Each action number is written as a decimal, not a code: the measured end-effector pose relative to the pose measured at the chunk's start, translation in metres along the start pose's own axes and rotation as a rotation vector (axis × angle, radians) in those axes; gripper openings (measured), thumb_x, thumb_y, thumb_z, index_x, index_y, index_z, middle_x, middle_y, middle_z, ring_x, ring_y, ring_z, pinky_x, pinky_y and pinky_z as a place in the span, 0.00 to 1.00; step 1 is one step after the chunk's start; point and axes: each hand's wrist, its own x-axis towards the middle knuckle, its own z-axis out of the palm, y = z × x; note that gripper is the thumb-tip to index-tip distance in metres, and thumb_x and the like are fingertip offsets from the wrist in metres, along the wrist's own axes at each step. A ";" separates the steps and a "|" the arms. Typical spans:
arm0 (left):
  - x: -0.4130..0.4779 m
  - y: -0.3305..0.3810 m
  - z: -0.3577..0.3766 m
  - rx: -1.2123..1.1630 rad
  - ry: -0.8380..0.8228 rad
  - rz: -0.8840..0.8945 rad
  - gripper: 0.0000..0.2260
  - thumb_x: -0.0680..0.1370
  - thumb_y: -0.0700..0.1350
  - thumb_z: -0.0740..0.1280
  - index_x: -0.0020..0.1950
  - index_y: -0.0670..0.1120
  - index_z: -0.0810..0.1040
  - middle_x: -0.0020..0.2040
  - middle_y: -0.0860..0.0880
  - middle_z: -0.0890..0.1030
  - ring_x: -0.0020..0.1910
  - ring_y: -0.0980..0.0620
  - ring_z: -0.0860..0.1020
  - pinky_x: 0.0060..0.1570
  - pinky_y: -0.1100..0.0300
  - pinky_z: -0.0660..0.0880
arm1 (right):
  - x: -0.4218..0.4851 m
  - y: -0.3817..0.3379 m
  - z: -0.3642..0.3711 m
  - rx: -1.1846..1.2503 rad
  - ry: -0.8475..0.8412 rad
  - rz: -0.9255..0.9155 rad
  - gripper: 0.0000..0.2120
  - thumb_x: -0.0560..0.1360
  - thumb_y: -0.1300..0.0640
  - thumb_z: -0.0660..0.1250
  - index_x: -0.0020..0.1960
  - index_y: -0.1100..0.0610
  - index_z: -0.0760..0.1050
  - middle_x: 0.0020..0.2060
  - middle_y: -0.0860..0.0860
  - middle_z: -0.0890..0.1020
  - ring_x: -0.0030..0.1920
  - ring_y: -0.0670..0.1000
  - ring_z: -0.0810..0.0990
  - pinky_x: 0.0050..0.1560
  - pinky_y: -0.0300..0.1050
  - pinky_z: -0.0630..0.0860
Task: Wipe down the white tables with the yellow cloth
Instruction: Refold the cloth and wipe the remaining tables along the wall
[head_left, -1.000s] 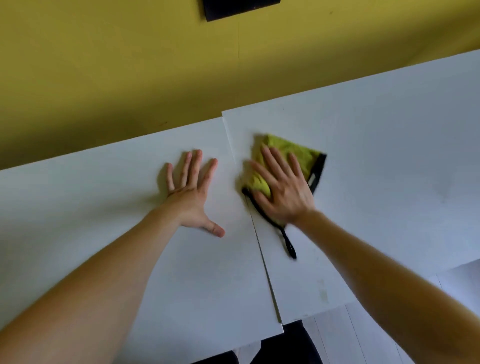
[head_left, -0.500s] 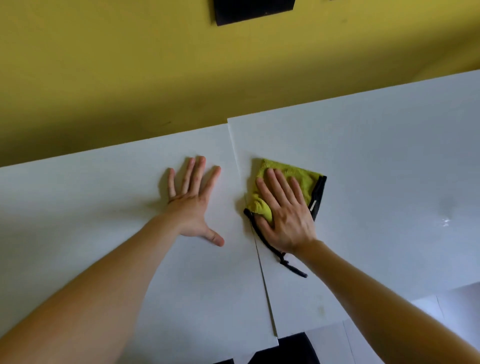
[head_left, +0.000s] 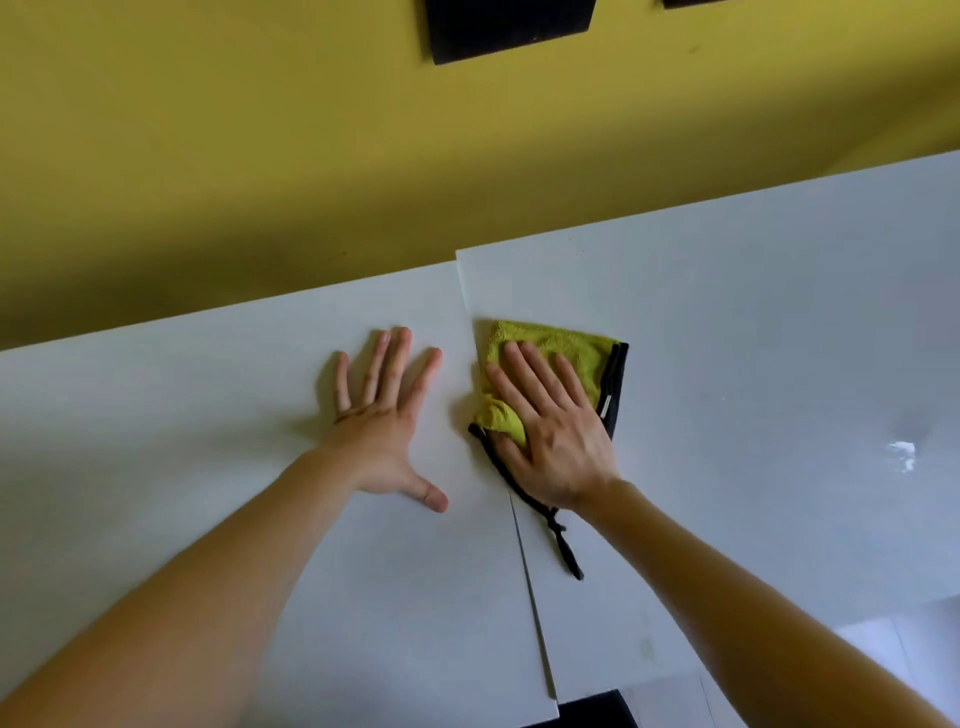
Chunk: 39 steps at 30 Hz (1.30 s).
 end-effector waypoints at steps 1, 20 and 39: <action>0.001 0.001 0.000 0.007 -0.007 -0.004 0.81 0.52 0.85 0.74 0.82 0.56 0.20 0.78 0.45 0.14 0.77 0.42 0.15 0.79 0.28 0.30 | 0.015 -0.002 0.003 0.006 0.012 0.036 0.37 0.87 0.39 0.58 0.89 0.52 0.52 0.89 0.53 0.49 0.89 0.54 0.44 0.87 0.64 0.49; 0.000 0.003 -0.003 -0.007 -0.062 -0.062 0.85 0.50 0.84 0.75 0.81 0.51 0.18 0.79 0.48 0.15 0.79 0.44 0.17 0.80 0.29 0.30 | 0.103 0.071 -0.016 -0.001 0.162 0.375 0.38 0.81 0.39 0.59 0.87 0.55 0.61 0.88 0.58 0.56 0.88 0.61 0.53 0.86 0.64 0.48; 0.002 0.018 -0.021 0.091 -0.224 -0.207 0.86 0.50 0.84 0.75 0.76 0.47 0.13 0.74 0.43 0.11 0.76 0.40 0.14 0.80 0.29 0.32 | 0.082 0.084 -0.027 -0.036 0.011 0.157 0.38 0.82 0.35 0.59 0.86 0.54 0.63 0.85 0.66 0.58 0.86 0.68 0.56 0.84 0.71 0.51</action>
